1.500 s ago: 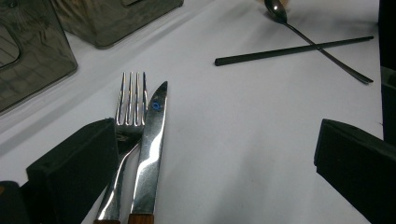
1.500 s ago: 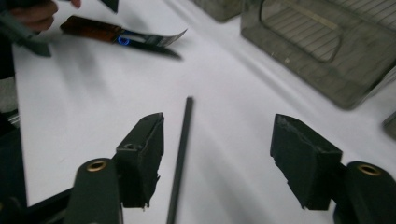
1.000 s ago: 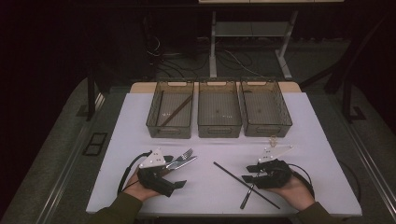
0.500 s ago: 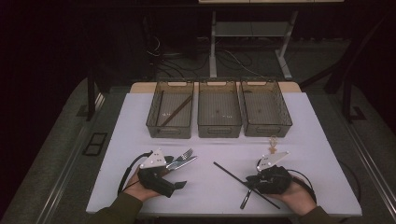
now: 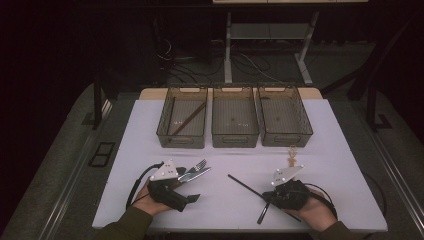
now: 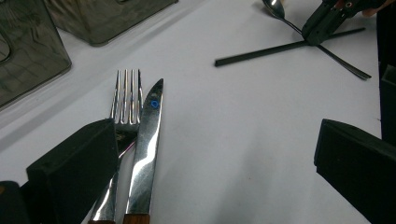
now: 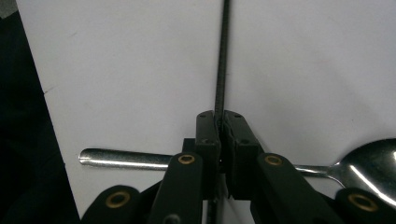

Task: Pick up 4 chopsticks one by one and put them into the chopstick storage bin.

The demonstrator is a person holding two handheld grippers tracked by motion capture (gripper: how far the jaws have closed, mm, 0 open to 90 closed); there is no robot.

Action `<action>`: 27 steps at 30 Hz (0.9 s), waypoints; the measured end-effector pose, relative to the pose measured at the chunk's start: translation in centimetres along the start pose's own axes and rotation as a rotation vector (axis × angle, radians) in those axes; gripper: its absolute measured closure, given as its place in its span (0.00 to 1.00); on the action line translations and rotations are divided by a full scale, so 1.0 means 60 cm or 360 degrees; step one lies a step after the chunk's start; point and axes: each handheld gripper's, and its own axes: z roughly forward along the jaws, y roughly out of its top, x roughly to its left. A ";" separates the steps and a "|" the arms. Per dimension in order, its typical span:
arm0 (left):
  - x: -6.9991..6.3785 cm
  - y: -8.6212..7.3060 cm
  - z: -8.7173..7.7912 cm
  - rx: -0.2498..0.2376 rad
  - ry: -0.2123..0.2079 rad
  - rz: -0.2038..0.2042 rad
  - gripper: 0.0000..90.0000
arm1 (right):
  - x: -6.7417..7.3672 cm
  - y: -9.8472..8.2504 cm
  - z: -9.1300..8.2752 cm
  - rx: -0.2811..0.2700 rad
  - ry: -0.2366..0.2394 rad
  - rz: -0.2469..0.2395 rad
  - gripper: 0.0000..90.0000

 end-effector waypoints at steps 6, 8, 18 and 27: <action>0.000 0.000 0.000 0.0000 0.0000 0.0000 0.00 | -0.002 0.000 0.000 0.0001 0.0011 0.0001 0.95; 0.000 0.000 0.000 0.0000 0.0000 0.0001 0.00 | -0.002 0.001 0.000 0.0004 0.0011 0.0007 0.95; 0.000 0.000 0.000 0.0000 0.0001 0.0002 0.00 | -0.013 0.006 -0.006 -0.0030 0.0024 0.0032 0.95; 0.000 0.000 0.000 0.0002 0.0002 0.0000 0.00 | -0.021 0.011 -0.015 -0.0078 0.0045 0.0057 0.96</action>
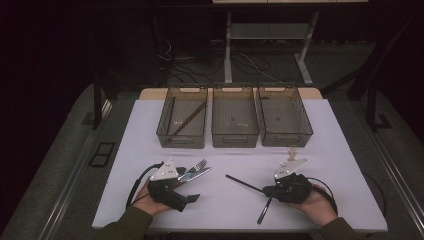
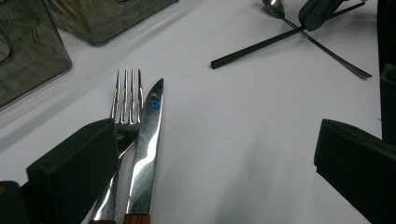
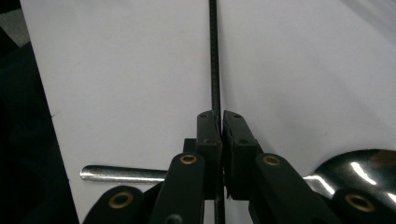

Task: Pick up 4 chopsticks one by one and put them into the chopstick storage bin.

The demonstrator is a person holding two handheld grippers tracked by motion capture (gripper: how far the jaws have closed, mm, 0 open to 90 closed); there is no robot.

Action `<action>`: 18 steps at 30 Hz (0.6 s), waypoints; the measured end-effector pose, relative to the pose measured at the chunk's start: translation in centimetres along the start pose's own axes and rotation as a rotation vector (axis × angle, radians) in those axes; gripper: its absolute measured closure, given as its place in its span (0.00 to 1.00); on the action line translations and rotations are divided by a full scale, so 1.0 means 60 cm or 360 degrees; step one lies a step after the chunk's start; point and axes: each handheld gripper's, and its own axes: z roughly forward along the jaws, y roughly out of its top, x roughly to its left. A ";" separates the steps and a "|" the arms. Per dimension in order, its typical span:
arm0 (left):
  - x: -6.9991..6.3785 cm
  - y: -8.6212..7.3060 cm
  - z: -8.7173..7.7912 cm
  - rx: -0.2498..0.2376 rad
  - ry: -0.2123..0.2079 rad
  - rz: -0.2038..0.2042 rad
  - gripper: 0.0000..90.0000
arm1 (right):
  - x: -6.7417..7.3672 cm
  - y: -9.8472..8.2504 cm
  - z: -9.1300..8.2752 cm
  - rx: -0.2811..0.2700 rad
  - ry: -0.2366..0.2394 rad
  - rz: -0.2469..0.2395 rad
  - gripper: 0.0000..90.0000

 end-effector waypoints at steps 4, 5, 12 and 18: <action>0.000 0.000 0.000 -0.0001 0.0002 -0.0001 0.00 | -0.003 0.003 -0.005 -0.0028 0.0008 0.0013 0.96; 0.001 0.000 0.000 0.0000 0.0002 0.0000 0.00 | -0.003 0.004 -0.006 -0.0032 0.0011 0.0017 0.96; 0.000 0.000 0.000 0.0000 0.0002 -0.0001 0.00 | -0.008 0.011 -0.016 -0.0067 0.0005 0.0023 0.96; 0.001 0.000 0.001 -0.0001 0.0003 -0.0004 0.00 | -0.012 0.021 -0.020 -0.0106 0.0007 0.0030 0.96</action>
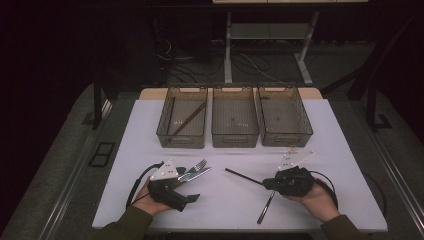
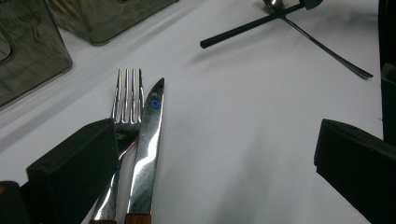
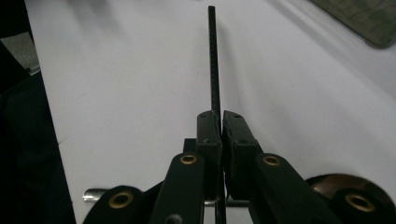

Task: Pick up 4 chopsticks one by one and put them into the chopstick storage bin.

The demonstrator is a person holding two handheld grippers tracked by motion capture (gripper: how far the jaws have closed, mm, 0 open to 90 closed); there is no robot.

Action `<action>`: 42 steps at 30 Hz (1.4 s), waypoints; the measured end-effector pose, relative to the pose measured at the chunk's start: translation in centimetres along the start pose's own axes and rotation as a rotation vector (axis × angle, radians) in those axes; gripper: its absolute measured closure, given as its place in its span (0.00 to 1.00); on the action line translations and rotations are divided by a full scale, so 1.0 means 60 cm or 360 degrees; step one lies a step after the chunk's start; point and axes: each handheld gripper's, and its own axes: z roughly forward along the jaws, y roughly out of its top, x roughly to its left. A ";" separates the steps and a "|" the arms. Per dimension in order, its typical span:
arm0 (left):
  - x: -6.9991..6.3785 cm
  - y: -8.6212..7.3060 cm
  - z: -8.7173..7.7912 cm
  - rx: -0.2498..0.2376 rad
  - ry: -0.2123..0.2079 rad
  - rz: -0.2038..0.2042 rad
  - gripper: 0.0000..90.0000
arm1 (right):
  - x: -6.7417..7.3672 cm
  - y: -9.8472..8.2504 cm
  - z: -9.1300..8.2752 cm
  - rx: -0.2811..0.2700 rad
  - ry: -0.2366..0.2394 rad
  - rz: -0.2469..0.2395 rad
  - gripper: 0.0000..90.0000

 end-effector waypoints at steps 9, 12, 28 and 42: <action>-0.001 0.000 0.001 -0.0010 -0.0001 -0.0011 0.00 | -0.007 0.029 0.000 -0.0048 -0.0005 -0.0005 0.96; -0.001 0.000 0.001 -0.0006 -0.0001 -0.0008 0.00 | -0.011 0.037 0.001 -0.0066 -0.0008 -0.0001 0.96; 0.000 0.000 0.001 -0.0004 -0.0005 0.0002 0.00 | -0.025 0.101 0.002 -0.0200 -0.0039 0.0037 0.95; 0.000 0.000 0.002 0.0000 -0.0003 0.0006 0.00 | -0.034 0.150 0.022 -0.0253 -0.0076 0.0047 0.96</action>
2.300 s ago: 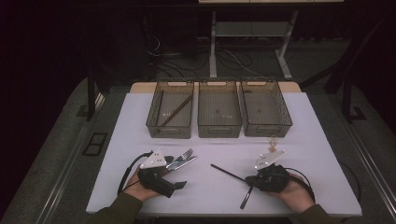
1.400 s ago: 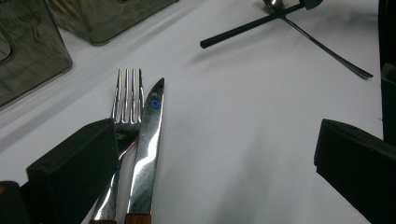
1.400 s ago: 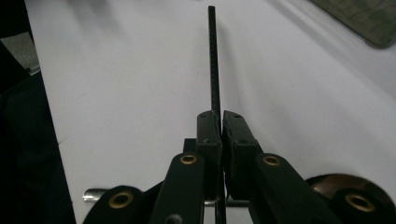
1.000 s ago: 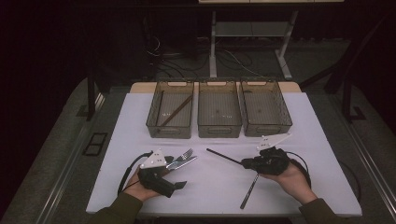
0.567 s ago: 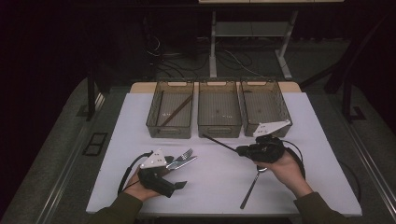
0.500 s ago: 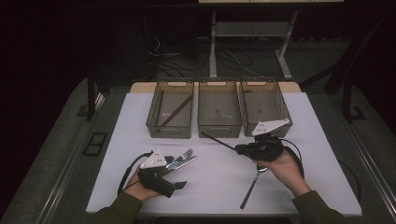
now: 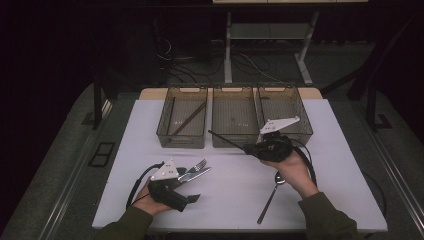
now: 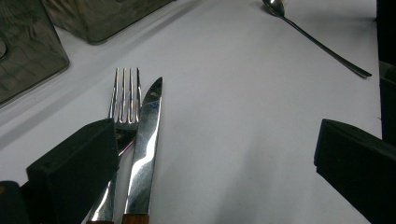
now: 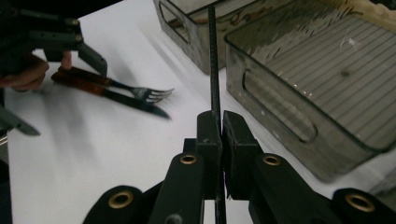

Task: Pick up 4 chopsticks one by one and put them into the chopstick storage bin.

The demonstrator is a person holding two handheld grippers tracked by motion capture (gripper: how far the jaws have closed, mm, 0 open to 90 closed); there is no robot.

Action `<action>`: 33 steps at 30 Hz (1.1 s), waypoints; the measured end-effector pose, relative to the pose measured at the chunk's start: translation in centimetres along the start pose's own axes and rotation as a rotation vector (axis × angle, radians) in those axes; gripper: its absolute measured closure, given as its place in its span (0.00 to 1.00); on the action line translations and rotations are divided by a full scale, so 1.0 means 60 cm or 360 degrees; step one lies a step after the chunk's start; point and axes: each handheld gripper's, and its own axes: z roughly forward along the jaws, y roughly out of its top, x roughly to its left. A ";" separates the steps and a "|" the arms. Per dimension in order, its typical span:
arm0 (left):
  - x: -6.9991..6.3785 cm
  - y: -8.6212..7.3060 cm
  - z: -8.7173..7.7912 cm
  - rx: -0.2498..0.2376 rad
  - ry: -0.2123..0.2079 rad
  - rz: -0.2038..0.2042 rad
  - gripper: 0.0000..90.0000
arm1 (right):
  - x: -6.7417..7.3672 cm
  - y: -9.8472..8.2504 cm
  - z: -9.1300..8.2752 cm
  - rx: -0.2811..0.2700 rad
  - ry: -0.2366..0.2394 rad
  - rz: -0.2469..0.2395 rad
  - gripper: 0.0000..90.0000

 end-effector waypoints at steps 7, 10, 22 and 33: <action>0.000 0.000 0.000 -0.0011 -0.0007 0.0000 0.00 | 0.003 0.035 0.026 0.0019 -0.0037 -0.0022 0.95; -0.001 0.000 -0.001 -0.0007 -0.0005 -0.0002 0.00 | 0.002 0.053 0.036 0.0030 -0.0054 -0.0024 0.96; -0.002 0.001 -0.002 -0.0015 -0.0015 -0.0006 0.00 | -0.005 0.119 0.083 0.0065 -0.0119 -0.0013 0.96; -0.003 0.002 0.000 -0.0017 -0.0029 0.0008 0.00 | -0.015 0.179 0.138 0.0094 -0.0201 0.0022 0.95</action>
